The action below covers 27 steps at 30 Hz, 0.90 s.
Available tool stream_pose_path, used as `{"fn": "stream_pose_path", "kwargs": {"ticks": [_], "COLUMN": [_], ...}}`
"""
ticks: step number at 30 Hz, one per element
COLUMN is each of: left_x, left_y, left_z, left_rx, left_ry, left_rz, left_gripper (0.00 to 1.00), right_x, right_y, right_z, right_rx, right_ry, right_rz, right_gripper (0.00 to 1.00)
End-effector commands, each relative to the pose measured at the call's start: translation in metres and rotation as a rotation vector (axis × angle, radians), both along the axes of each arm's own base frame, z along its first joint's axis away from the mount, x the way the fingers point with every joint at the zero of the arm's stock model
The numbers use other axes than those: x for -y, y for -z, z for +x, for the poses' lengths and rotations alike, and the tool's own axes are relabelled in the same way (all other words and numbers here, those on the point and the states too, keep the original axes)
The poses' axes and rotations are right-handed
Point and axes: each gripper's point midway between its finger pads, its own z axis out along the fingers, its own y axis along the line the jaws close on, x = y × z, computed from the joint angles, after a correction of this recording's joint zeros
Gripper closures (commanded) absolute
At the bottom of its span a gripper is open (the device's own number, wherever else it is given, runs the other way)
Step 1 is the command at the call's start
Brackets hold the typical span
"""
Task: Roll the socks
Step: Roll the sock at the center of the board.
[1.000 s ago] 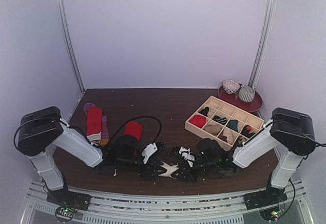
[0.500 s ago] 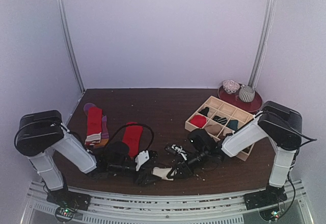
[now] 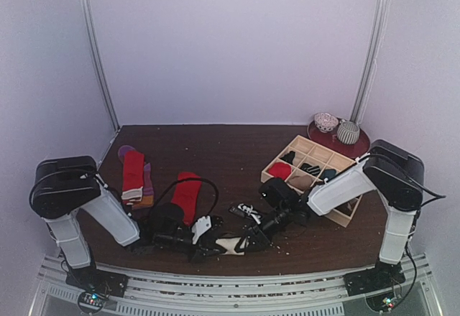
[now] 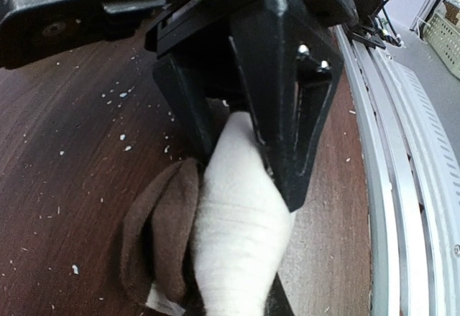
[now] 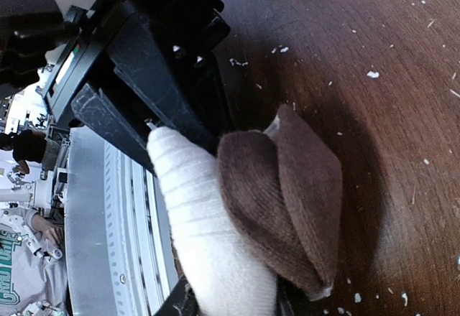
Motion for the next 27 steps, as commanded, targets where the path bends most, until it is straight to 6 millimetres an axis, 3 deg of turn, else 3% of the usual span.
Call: {"fn": "stream_pose_path", "kwargs": {"ticks": [1, 3, 6, 9, 10, 13, 19, 27], "left_x": [-0.004, -0.012, -0.022, -0.030, -0.031, -0.033, -0.032, -0.034], "left_y": [0.030, 0.042, 0.056, 0.065, 0.066, 0.069, 0.071, 0.074], "left_z": [-0.004, -0.009, -0.017, -0.026, -0.027, -0.028, -0.027, -0.029], "left_rx": [-0.125, -0.187, -0.263, -0.318, -0.329, -0.343, -0.340, -0.339], "left_ry": [-0.030, -0.055, -0.067, -0.069, -0.071, -0.075, -0.073, -0.062], "left_rz": [0.099, 0.123, 0.134, 0.138, 0.137, 0.145, 0.155, 0.169], "left_gripper": [1.00, 1.00, 1.00, 1.00, 1.00, 1.00, 1.00, 1.00], "right_x": [0.055, 0.044, 0.034, 0.036, 0.037, 0.033, 0.014, 0.013], "right_y": [0.059, 0.032, -0.029, -0.081, -0.087, -0.081, -0.052, -0.035], "right_z": [-0.015, 0.008, 0.040, 0.042, 0.037, 0.023, 0.001, 0.017], "right_rx": [-0.027, 0.119, 0.415, 0.789, 0.877, 0.987, 1.000, 1.009], "right_ry": [0.054, 0.096, 0.177, 0.182, 0.162, 0.100, 0.036, 0.108], "right_rz": [-0.337, -0.258, -0.064, 0.124, 0.145, 0.125, 0.086, 0.022], "right_gripper": [0.67, 0.62, 0.52, 0.42, 0.39, 0.38, 0.36, 0.35]}}
